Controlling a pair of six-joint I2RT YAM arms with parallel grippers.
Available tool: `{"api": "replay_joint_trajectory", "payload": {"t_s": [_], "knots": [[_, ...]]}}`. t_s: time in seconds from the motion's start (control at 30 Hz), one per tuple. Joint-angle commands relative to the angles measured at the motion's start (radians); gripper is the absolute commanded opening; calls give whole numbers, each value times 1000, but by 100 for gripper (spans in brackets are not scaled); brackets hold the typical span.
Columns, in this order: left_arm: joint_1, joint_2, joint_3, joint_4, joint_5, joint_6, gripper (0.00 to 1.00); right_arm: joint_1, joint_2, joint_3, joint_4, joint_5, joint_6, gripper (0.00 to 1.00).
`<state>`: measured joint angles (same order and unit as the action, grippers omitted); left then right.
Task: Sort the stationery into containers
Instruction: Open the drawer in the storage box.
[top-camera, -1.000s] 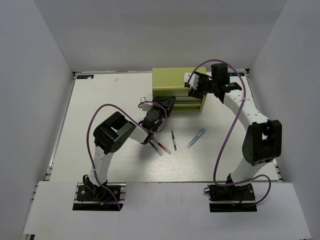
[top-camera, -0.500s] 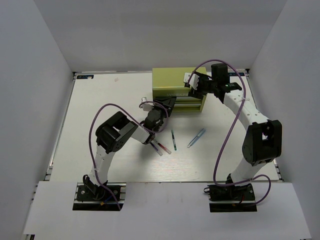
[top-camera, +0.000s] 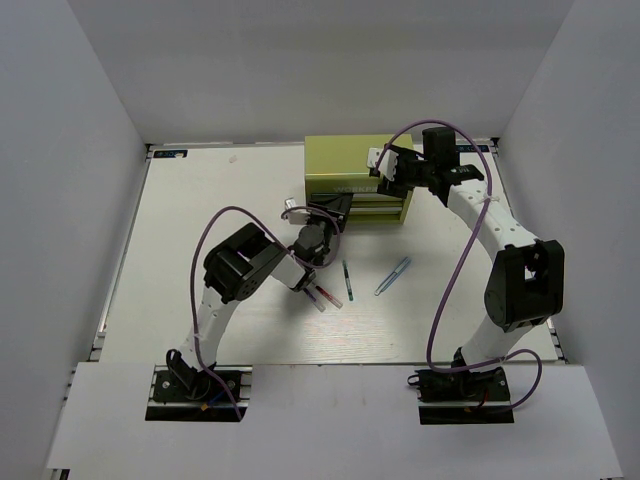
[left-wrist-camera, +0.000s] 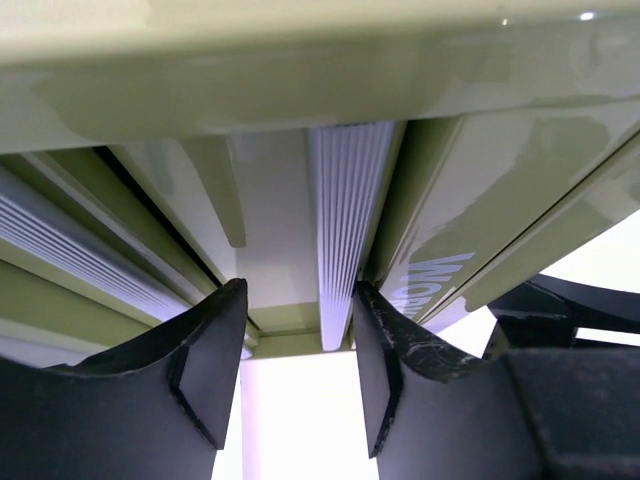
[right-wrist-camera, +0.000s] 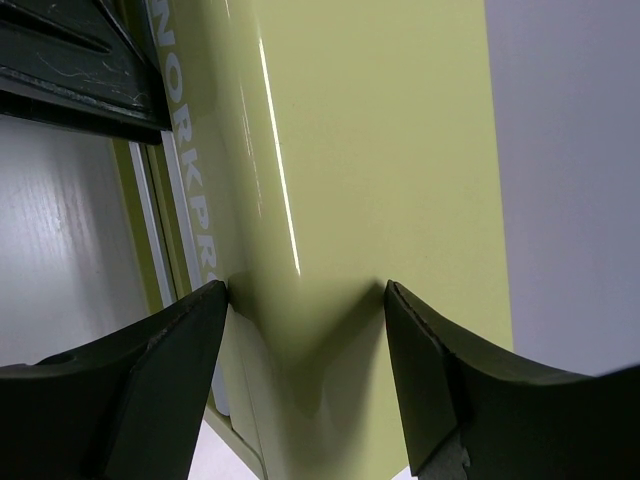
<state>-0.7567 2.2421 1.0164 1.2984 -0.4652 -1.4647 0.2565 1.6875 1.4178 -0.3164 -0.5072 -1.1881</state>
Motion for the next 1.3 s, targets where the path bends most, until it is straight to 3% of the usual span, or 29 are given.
{"api": "replay_joint_trajectory", "payload": {"t_s": [0.0,0.37,0.73,1.27], "knots": [[16,2,45,22,-85,15,55,-3,-8,6,-151,1,-4,69],[-13,57,74,113,-151,6,40,-3,-5,23,-204,-2,-24,69],[-23,85,61,212,-174,6,0,-2,9,33,-222,-2,-10,69],[-84,7,-169,272,-124,6,0,3,81,118,-231,76,85,67]]}}
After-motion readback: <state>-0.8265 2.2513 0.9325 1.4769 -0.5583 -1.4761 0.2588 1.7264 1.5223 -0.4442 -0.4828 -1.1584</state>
